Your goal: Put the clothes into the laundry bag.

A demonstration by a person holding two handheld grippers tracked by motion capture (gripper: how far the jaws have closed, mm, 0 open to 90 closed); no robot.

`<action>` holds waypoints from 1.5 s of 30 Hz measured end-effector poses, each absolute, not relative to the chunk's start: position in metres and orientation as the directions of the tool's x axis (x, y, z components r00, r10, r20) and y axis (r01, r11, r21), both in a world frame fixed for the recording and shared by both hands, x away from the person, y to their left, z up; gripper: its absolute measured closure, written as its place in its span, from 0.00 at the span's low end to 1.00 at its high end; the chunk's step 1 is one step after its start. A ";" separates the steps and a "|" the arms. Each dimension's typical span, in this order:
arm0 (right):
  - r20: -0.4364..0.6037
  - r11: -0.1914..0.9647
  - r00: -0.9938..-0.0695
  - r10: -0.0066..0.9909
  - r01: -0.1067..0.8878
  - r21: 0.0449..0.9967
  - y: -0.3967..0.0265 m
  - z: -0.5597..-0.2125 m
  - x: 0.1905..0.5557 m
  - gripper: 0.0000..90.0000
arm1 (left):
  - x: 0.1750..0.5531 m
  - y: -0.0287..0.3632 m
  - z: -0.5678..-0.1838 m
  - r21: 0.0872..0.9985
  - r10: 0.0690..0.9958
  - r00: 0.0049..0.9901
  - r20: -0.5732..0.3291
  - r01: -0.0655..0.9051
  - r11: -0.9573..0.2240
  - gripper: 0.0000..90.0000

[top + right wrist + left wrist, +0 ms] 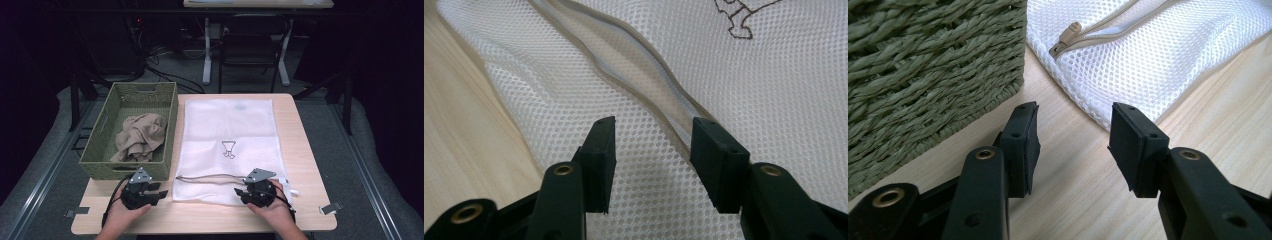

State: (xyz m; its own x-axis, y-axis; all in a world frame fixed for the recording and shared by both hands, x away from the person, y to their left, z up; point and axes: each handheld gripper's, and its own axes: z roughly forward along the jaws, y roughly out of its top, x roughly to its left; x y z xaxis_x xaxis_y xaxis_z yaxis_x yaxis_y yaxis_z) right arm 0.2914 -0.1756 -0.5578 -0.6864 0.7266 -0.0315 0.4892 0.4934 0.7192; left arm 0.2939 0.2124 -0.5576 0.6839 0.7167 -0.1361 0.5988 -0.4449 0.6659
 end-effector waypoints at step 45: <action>-0.083 0.516 -0.666 0.741 0.487 0.704 -0.165 -0.541 0.306 0.59 | 0.293 0.181 -0.559 0.672 0.657 0.736 -0.162 0.570 -0.473 0.58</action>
